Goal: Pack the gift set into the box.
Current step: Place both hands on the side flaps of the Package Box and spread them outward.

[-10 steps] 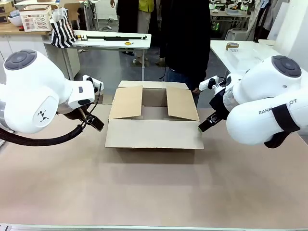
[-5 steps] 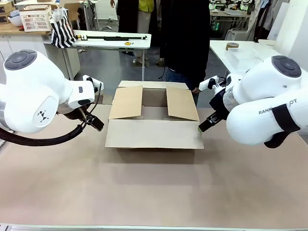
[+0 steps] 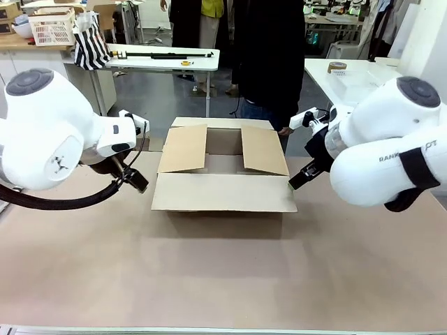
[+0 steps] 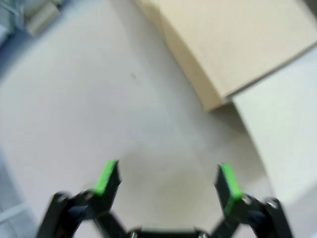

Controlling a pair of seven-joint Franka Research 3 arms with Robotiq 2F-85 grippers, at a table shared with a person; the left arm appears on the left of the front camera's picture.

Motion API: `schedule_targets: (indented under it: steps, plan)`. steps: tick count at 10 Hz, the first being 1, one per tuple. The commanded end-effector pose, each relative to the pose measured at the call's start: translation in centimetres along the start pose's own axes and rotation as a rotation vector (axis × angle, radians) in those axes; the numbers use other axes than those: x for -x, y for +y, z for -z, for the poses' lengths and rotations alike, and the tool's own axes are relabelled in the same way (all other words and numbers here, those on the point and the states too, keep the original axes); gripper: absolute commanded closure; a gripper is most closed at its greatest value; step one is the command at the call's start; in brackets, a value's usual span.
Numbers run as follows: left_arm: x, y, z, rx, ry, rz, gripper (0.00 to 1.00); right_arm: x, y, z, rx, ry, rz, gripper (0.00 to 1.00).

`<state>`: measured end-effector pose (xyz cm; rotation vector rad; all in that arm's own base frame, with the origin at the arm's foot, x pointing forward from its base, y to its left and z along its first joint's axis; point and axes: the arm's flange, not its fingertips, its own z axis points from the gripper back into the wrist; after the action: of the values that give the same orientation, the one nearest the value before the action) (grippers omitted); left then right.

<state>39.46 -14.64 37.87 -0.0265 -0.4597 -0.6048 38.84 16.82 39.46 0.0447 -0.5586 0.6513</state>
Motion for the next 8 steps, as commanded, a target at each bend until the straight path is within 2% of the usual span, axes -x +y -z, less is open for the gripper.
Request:
schedule_targets:
  steps: [1,2,3,4,5,8]
  plan:
    - [1.4,1.1,-6.7,0.043,0.137,0.000,0.00,1.7,0.0,-8.3,-0.026,0.007,0.028,0.00]
    - [2.3,1.2,-9.0,0.031,0.072,0.011,0.00,2.1,0.5,-11.3,-0.028,-0.014,0.047,0.00]
    - [2.8,1.1,-10.8,-0.007,-0.037,-0.012,0.00,2.5,1.1,-13.0,0.049,-0.001,0.058,0.00]
    - [1.0,0.5,-5.2,0.024,0.092,-0.008,0.00,2.9,2.0,-13.8,0.148,0.001,0.096,0.00]
    - [1.0,0.5,-5.2,0.024,0.092,-0.008,0.00,-0.6,0.1,-10.5,-0.001,-0.014,0.028,0.00]
    - [1.0,0.5,-5.2,0.024,0.092,-0.008,0.00,-0.6,0.1,-10.5,-0.001,-0.014,0.028,0.00]
